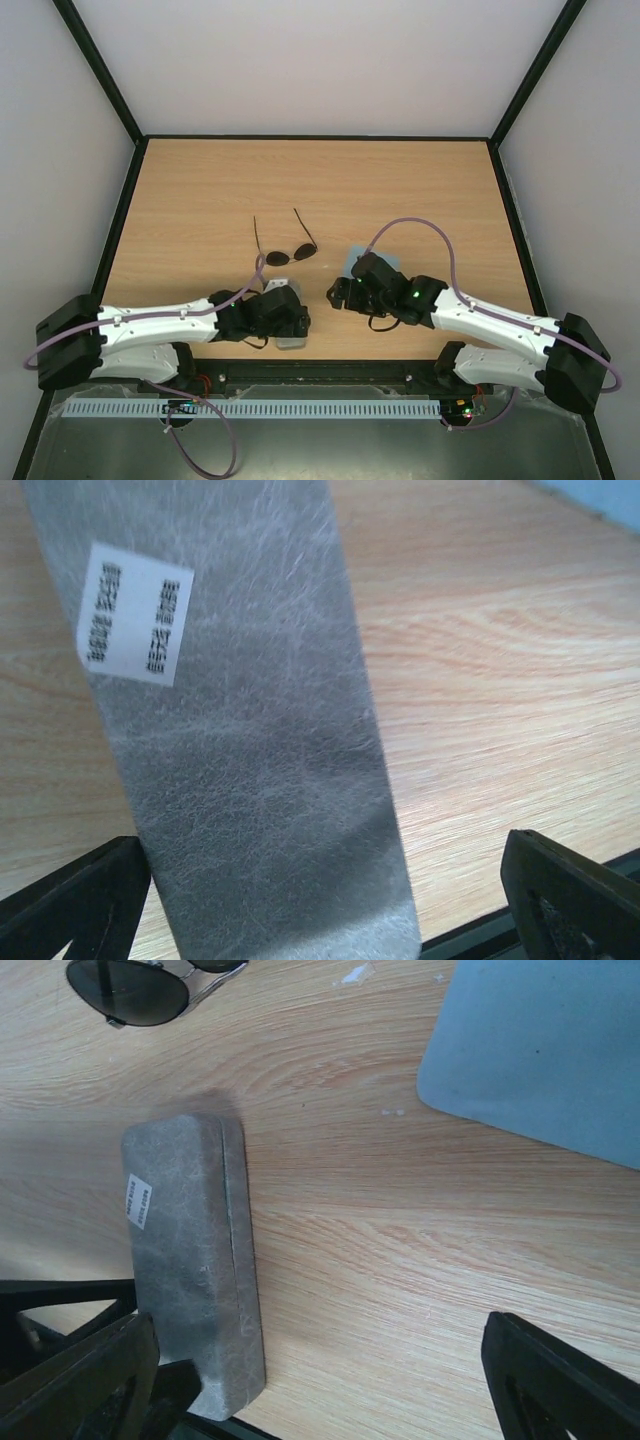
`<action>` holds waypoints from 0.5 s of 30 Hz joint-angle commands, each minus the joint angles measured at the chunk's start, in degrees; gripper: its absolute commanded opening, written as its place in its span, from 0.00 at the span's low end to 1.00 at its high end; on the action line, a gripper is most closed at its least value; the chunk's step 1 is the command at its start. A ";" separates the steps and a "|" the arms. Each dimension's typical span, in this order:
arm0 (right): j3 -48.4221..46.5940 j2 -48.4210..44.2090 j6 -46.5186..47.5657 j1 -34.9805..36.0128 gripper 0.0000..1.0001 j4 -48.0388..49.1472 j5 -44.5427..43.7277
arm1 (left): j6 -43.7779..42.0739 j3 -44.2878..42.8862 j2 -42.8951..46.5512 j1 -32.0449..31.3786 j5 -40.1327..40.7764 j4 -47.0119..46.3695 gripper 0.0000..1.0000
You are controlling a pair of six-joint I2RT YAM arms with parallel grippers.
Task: Organize the sunglasses
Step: Adjust the sunglasses case at the center of the board.
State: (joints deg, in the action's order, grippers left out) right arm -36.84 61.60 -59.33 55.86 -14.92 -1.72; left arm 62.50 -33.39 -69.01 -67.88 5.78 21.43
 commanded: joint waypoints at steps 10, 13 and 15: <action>-15.58 15.22 6.62 6.21 0.85 -10.59 -4.24 | 8.93 -10.49 32.71 3.92 17.78 23.00 0.99; -20.87 20.55 6.68 9.19 0.87 -14.21 -6.69 | 9.22 -13.30 38.96 4.71 19.81 25.22 0.99; -24.49 24.19 6.64 11.30 0.87 -16.52 -8.16 | 9.22 -13.84 42.75 4.77 20.85 25.41 0.99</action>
State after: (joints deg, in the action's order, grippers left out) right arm -55.55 80.60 -53.74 63.92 -22.90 -5.37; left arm 70.28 -45.76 -31.46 -63.59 21.45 39.99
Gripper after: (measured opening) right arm 0.870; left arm 0.988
